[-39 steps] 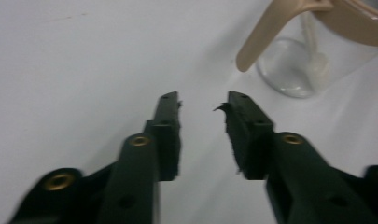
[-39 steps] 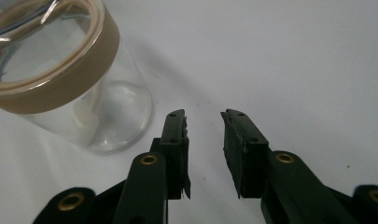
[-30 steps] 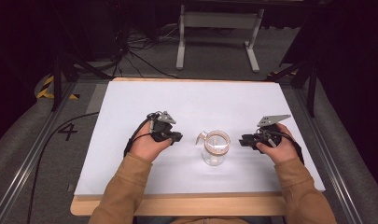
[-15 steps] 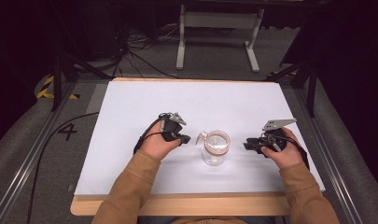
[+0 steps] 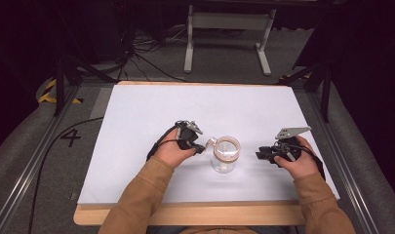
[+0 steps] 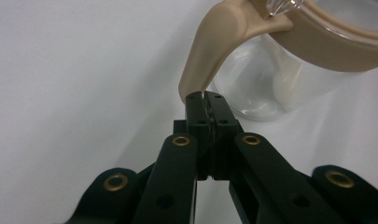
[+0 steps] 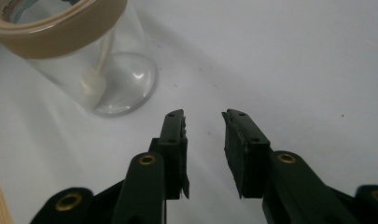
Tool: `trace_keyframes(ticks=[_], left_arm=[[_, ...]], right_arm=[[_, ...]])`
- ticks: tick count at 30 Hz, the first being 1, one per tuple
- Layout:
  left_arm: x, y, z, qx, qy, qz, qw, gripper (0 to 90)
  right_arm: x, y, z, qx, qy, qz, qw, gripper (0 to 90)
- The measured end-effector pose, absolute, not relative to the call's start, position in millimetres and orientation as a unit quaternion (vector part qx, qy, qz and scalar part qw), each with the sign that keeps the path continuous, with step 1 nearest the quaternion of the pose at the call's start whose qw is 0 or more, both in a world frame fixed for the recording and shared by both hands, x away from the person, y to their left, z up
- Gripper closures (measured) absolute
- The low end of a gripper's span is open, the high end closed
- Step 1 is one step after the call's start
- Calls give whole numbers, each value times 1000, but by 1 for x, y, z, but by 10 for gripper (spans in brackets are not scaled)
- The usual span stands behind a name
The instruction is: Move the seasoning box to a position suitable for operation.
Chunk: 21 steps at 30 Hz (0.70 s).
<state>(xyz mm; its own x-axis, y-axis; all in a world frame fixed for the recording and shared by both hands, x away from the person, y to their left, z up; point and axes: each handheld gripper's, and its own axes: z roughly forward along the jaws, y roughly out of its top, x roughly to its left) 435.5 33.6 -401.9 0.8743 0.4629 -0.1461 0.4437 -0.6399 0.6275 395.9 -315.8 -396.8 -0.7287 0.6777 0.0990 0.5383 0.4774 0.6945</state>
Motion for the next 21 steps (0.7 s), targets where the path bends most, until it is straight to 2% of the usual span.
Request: trace_keyframes(ticks=[21], left_arm=[[453, 24, -410, 897, 251, 22, 364, 899]], right_arm=[[380, -319, -399, 362, 853, 362, 100, 709]])
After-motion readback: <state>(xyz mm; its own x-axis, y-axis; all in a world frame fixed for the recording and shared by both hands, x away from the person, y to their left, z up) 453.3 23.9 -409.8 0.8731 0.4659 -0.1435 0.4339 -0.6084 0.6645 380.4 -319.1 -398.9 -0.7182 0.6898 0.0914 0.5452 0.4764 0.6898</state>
